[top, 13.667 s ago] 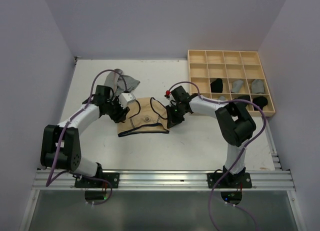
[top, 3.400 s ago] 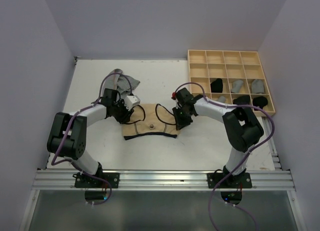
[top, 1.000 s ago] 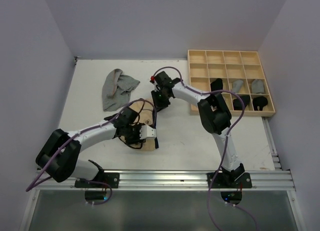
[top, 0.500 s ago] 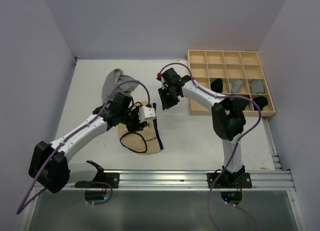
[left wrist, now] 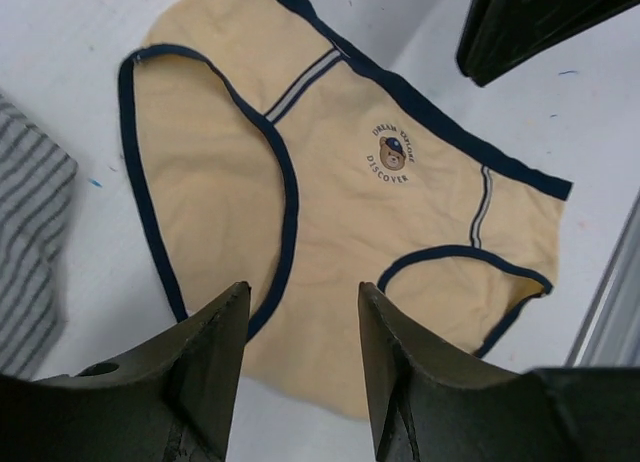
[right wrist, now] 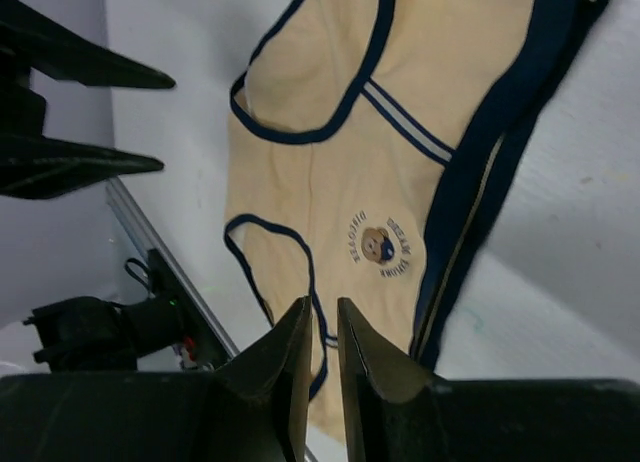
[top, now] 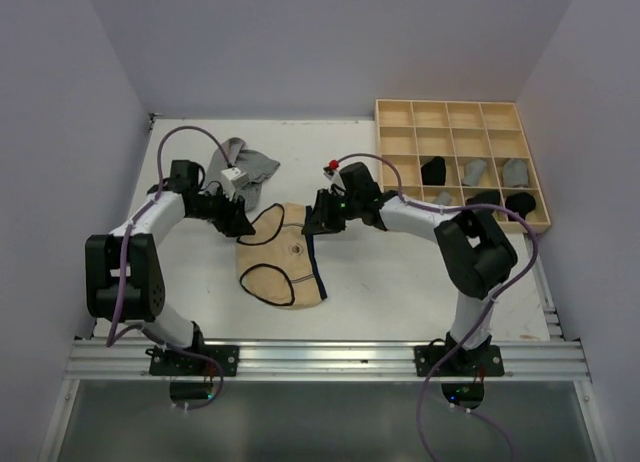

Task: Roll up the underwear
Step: Fold the underwear

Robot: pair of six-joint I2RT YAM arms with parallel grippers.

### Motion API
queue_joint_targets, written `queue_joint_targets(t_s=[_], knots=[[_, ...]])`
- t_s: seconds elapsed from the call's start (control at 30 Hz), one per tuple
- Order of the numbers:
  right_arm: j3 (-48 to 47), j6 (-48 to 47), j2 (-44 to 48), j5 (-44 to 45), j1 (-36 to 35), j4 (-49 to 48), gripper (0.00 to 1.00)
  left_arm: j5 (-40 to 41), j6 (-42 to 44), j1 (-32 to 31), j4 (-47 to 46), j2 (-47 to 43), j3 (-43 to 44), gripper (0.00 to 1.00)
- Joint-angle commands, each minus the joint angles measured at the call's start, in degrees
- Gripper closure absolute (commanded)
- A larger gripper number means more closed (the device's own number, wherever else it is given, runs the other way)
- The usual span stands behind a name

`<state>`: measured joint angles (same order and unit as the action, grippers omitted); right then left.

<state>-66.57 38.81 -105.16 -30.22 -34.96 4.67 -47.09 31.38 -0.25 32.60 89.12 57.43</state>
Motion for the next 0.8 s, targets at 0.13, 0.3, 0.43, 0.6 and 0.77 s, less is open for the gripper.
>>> queue_joint_targets(t_s=[0.13,0.3,0.43,0.6,0.77], knots=[[-0.40,18.23,-9.17,-8.37,-0.63,-25.06,0.74,-22.06,6.58,10.88,14.05,11.84,0.31,0.47],[-4.71,17.36,-14.09,-7.49,-0.99,-22.69,0.70,-22.96,4.06,12.12,13.03,17.31,1.11,0.45],[-8.66,15.95,-19.80,-6.87,-0.81,-17.50,0.69,-18.75,-6.13,12.12,2.94,21.70,-0.04,0.45],[-10.25,18.57,-23.77,-7.22,1.03,-17.40,0.69,-15.84,-14.40,12.03,-6.22,25.66,1.45,0.46],[-10.16,21.40,-25.79,-7.66,4.72,-20.48,0.70,-17.24,-20.04,12.03,-11.59,30.14,7.33,0.46]])
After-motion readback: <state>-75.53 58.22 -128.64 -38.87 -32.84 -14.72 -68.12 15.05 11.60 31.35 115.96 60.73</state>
